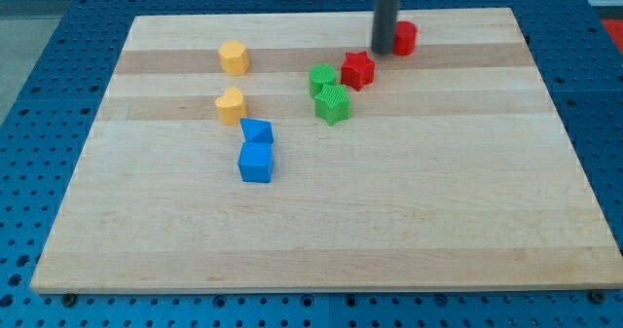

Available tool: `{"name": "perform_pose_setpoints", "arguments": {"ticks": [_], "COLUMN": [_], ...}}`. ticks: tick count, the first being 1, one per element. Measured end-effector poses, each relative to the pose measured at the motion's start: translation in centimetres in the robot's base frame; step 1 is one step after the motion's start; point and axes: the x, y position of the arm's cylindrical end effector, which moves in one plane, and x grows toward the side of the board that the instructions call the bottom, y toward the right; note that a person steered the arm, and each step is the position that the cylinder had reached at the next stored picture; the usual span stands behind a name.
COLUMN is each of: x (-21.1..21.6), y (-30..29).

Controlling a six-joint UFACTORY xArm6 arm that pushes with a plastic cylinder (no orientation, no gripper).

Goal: Push the red circle towards top right side

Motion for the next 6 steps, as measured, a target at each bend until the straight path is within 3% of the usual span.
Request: {"name": "perform_pose_setpoints", "arguments": {"ticks": [2,4,6], "x": [-1.3,-2.0,0.5], "y": [7.7,9.3,-1.0]}}
